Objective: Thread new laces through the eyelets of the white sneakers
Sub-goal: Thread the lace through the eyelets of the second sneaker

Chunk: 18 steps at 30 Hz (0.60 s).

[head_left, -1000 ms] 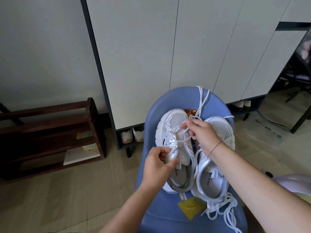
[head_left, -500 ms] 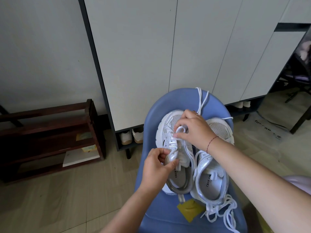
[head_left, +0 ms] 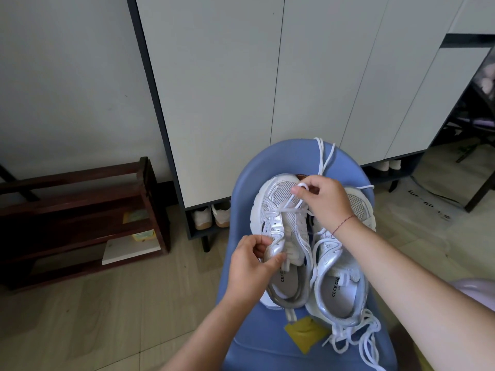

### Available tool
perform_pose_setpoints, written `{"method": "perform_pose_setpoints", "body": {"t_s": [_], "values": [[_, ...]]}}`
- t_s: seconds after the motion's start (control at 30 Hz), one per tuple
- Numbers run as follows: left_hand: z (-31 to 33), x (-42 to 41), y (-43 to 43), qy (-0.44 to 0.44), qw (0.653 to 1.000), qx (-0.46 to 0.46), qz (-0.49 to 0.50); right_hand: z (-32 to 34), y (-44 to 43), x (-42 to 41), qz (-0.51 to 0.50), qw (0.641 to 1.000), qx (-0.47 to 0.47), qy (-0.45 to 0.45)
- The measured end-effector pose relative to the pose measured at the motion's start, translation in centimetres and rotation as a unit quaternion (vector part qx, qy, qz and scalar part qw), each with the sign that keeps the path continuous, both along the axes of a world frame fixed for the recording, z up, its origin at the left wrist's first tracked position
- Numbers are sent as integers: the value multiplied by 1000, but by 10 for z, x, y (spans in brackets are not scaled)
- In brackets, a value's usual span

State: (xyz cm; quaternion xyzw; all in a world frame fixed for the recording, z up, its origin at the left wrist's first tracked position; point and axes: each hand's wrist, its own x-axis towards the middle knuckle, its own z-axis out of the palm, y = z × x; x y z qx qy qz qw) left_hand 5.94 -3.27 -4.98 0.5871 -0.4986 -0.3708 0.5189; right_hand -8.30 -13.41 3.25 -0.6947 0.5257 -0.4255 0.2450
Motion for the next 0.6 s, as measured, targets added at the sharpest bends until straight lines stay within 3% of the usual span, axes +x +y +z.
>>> {"method": "perform_pose_setpoints", "body": {"t_s": [0.1,0.17,0.27,0.33,0.47,0.6], "values": [[0,1,0,3,1000,1,-2,4,-8,-9,-65,992,7,-106],[0,1,0,3,1000,1,-2,1,-12,-14,-109,986,3,-127],[0,-1,0,3,1000,4,3,-7,-9,-13,-104,991,-70,39],[0,-2,-1,4,1000,6,5,-9,-6,-10,-60,976,-146,148],[0,-2,-1,3,1000,8,5,-7,-3,-6,46,964,-146,216],[1,-1,0,6,1000,5,2,-12,-4,-7,63,960,-93,257]]}}
